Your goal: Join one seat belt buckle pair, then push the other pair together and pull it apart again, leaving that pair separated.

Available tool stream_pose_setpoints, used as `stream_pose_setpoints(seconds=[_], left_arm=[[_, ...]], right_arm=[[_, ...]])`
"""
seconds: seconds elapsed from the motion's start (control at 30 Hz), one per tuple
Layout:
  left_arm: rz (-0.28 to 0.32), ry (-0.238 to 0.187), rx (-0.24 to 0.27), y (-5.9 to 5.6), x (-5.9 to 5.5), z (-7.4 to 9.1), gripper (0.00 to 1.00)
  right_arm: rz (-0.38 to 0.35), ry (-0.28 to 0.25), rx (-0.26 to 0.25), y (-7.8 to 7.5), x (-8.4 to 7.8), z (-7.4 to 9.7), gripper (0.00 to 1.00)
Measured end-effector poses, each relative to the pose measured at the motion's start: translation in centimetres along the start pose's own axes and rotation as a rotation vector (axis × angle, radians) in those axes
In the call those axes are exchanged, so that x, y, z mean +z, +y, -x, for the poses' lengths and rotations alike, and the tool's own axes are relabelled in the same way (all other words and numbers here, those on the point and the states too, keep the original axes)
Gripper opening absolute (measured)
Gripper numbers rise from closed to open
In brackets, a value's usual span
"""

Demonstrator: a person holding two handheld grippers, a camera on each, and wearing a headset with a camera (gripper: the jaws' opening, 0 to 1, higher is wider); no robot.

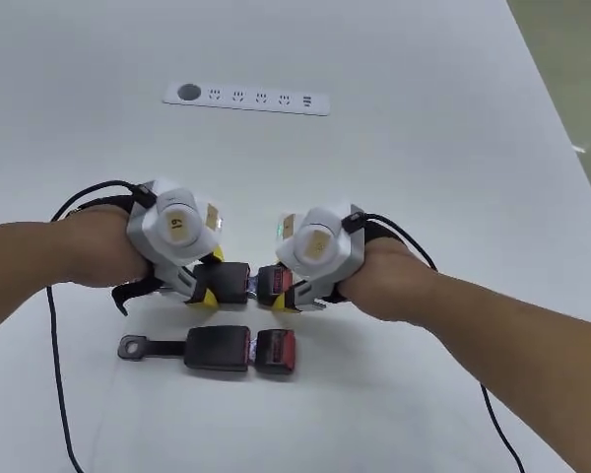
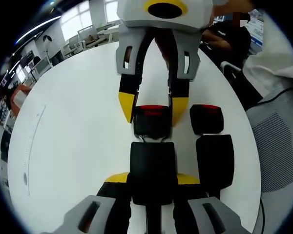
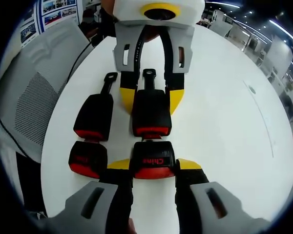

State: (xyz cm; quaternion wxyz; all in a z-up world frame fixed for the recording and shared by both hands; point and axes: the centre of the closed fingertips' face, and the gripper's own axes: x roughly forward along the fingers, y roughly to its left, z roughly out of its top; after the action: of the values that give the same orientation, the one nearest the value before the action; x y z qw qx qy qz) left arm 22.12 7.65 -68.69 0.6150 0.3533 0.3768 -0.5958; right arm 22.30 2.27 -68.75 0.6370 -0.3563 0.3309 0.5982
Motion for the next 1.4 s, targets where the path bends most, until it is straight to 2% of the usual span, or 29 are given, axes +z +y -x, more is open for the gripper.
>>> stream_pose_setpoints(seconds=[0.4,0.67,0.9,1.13,1.4], left_arm=[[0.001,0.001,0.000,-0.2,0.3,0.0,0.32],[0.010,-0.005,0.000,0.0,0.1,-0.1,0.33],[0.023,-0.010,0.000,-0.1,0.1,-0.1,0.33],[0.022,-0.013,-0.001,-0.1,0.1,0.0,0.33],[0.030,-0.021,0.003,0.0,0.1,0.0,0.33]], right_arm=[[0.000,0.003,0.002,0.0,0.1,-0.1,0.30],[-0.009,-0.020,0.002,-0.3,-0.1,-0.2,0.31],[-0.008,-0.003,0.004,-0.5,-1.4,0.4,0.31],[-0.022,-0.026,0.011,0.2,-1.6,0.8,0.31],[-0.028,-0.011,0.003,0.4,-3.6,2.2,0.32]])
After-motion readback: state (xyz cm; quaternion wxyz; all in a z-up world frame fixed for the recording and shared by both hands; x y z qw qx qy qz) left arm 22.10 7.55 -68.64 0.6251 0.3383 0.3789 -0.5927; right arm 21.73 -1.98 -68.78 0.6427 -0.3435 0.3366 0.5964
